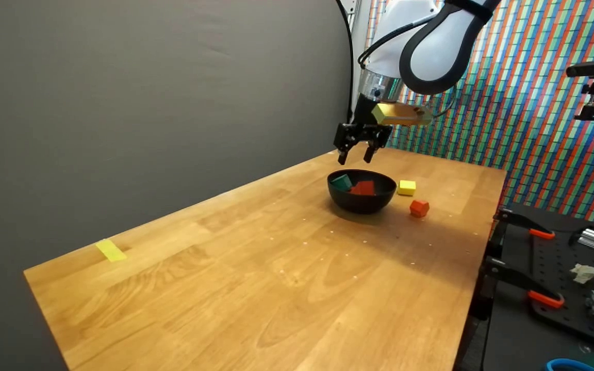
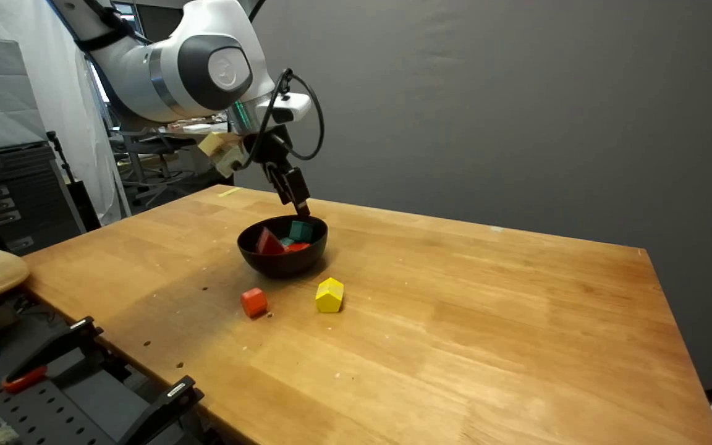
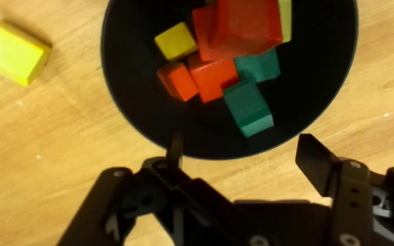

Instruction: Put all the blocks in the bowl

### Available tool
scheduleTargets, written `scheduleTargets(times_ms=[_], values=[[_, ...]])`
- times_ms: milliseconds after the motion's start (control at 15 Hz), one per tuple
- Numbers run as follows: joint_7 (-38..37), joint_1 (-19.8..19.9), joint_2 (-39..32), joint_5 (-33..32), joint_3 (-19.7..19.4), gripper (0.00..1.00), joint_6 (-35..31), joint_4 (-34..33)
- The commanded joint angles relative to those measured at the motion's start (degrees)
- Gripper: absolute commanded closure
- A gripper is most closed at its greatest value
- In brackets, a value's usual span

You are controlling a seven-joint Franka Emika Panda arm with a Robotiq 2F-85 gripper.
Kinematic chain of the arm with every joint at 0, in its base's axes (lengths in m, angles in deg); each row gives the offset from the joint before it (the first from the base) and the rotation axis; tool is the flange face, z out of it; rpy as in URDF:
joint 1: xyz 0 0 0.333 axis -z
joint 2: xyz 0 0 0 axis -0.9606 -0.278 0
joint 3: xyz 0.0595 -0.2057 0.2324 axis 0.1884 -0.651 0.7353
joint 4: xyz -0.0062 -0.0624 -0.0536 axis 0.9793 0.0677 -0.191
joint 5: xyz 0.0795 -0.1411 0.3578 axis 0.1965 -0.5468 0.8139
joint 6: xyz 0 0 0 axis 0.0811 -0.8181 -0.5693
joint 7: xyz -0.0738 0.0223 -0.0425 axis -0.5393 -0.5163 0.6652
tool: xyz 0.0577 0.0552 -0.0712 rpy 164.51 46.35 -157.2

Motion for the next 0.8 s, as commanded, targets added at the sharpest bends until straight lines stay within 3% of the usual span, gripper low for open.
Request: scheduleTargets(times_ms=[0,67,200,267,400,667,733], values=[[9.6,1.2,12.0,-4.2,-1.3,0.00,1.1,6.4],[15.4,4.2,14.8,-0.8,2.4,0.00,1.9,8.8],[23.4,5.2,20.5,2.6,4.4,0.00,2.4,13.3],[16.2,3.3,12.1,-0.4,1.7,0.00,1.1,7.1],[17.2,3.5,14.4,0.1,2.1,0.00,1.5,8.8],[15.7,3.7,11.8,-2.3,1.5,0.00,5.0,8.1],[15.9,6.1,11.8,-2.6,3.3,0.00,7.3,8.6]])
